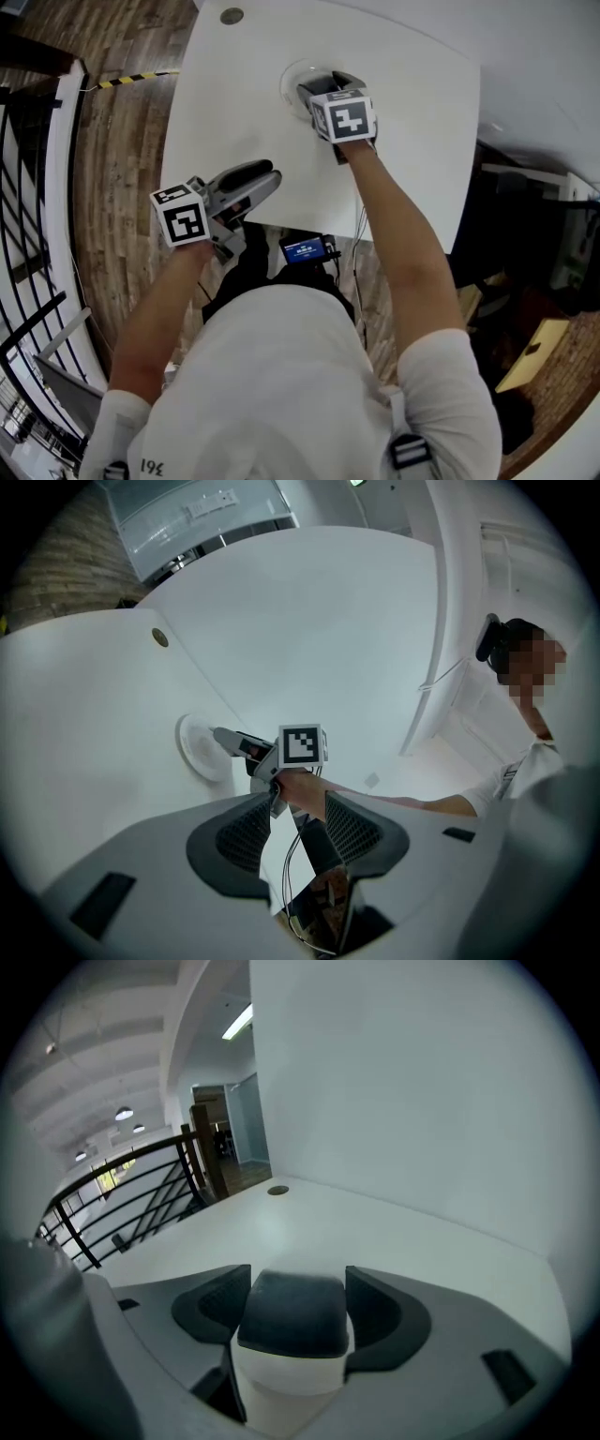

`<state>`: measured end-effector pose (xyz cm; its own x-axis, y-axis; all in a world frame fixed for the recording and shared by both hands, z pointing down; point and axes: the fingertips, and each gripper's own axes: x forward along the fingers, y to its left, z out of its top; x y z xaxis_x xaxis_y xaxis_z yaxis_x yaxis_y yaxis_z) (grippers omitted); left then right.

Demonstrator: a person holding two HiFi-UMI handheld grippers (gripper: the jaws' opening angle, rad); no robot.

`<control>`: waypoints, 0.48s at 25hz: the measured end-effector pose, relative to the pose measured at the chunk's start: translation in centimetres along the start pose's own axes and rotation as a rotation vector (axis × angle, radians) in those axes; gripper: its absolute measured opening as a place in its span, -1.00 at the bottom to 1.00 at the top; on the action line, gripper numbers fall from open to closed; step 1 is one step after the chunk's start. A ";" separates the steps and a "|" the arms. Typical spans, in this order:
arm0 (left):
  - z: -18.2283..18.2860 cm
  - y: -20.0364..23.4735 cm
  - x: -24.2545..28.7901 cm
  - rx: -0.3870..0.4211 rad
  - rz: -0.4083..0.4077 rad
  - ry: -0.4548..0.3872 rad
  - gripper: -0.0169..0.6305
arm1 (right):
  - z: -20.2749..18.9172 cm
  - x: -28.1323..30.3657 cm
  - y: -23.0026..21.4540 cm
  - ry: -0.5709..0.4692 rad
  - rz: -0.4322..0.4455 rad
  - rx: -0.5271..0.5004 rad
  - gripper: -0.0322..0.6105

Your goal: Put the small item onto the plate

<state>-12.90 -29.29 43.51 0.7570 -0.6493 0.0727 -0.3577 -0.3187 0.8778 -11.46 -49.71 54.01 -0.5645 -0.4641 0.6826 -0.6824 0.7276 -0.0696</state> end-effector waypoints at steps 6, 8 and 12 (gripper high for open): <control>-0.7 0.8 -0.3 -0.026 0.013 -0.010 -0.39 | -1.4 3.0 0.0 0.089 -0.035 -0.079 0.10; -0.9 0.9 -0.6 -0.032 0.017 -0.015 -0.39 | -2.0 3.4 0.0 0.116 -0.042 -0.082 0.10; -1.0 1.1 -1.0 -0.038 0.023 -0.022 -0.39 | -2.6 3.7 -0.1 0.135 -0.049 -0.094 0.10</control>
<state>-13.52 -28.26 44.85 0.7365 -0.6714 0.0828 -0.3534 -0.2775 0.8934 -12.26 -50.19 58.48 -0.4599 -0.4324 0.7756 -0.6573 0.7530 0.0301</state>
